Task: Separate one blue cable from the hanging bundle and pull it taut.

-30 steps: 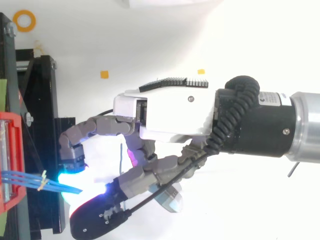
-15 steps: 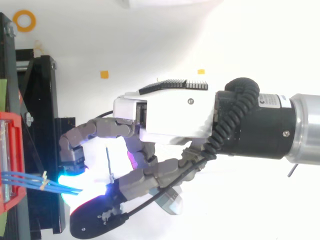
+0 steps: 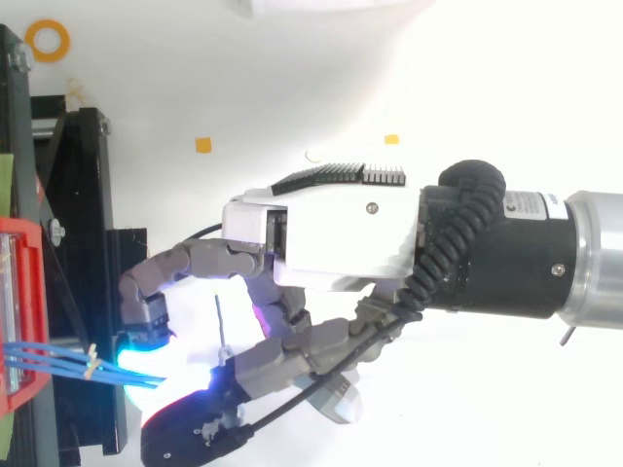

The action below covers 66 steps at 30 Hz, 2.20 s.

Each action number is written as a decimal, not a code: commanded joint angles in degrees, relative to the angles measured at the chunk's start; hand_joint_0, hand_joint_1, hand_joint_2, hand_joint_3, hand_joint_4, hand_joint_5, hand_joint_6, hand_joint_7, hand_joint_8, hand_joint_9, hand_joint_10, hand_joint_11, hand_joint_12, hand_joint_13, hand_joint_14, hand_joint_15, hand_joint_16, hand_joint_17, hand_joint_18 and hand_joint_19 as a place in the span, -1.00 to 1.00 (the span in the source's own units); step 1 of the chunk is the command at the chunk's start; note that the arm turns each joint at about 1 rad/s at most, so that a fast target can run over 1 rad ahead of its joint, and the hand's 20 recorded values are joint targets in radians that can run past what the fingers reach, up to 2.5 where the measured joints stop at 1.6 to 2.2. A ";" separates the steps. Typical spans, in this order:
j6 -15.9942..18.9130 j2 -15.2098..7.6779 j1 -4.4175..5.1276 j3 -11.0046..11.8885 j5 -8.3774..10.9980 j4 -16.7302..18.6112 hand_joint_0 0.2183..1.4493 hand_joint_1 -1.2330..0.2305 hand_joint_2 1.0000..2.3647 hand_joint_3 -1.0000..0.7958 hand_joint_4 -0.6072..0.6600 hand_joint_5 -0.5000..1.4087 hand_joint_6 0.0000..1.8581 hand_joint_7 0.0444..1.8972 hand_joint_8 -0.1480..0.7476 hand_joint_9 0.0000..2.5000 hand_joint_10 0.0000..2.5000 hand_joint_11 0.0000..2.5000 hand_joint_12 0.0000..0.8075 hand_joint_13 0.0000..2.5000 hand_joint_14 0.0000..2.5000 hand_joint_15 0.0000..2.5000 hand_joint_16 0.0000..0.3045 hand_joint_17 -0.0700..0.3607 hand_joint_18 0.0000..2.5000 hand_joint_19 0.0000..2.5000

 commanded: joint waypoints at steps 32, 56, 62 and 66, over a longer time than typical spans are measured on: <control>-0.61 2.71 0.02 0.97 -1.16 -7.70 -0.17 -0.39 -0.98 -0.13 0.12 -0.33 -0.46 0.34 -0.15 0.71 -0.98 -0.47 -0.14 0.45 -0.98 -0.05 -0.69 -0.19 -0.03 -0.30; -0.88 2.71 0.02 0.97 -1.16 -7.79 -0.49 -0.27 -1.00 -0.44 0.19 -0.33 -0.46 0.35 -0.16 0.76 -0.98 -0.42 -0.10 0.46 -0.98 -0.06 -0.68 -0.16 -0.02 -0.34; -0.88 2.71 0.02 0.88 -1.16 -7.79 -0.37 -0.21 -1.00 -0.44 0.17 -0.33 -0.46 0.35 -0.18 0.76 -0.98 -0.41 -0.14 0.45 -0.98 -0.05 -0.70 -0.20 -0.04 -0.31; -0.97 2.71 0.02 0.97 -1.25 -7.79 -0.25 -0.19 -1.00 -0.44 0.20 -0.33 -0.46 0.35 -0.26 0.77 -0.98 -0.42 -0.15 0.45 -0.98 -0.05 -0.71 -0.21 -0.04 -0.31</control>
